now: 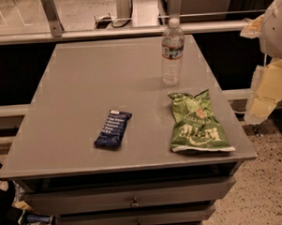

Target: Pick green jalapeno chip bag

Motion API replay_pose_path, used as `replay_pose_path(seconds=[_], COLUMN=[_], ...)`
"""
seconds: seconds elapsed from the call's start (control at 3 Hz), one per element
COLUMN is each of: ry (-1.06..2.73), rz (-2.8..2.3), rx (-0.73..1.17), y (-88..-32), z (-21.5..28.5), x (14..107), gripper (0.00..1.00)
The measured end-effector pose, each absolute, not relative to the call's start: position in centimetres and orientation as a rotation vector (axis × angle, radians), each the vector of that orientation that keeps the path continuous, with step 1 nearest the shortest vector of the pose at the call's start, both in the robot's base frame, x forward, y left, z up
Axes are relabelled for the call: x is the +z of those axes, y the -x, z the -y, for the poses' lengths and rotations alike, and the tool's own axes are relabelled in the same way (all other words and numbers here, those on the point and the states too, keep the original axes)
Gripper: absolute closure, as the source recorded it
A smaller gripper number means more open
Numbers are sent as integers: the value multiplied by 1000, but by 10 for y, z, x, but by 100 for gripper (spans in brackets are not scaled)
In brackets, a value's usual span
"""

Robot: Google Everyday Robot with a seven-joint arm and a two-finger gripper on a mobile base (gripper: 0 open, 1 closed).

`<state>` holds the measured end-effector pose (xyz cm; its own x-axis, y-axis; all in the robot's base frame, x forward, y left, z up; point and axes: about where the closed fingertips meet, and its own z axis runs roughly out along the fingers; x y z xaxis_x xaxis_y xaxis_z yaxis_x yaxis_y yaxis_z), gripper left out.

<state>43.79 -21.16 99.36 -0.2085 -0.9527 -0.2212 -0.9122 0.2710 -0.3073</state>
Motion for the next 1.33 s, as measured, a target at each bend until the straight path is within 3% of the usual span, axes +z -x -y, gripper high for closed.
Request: replay_pose_path(seconds=[0.33, 1.33], ry=[1699, 1611], rz=[-2190, -2100], rx=[-127, 263], y=[-441, -466], z=[209, 177], x=[985, 885], gripper=[0, 0])
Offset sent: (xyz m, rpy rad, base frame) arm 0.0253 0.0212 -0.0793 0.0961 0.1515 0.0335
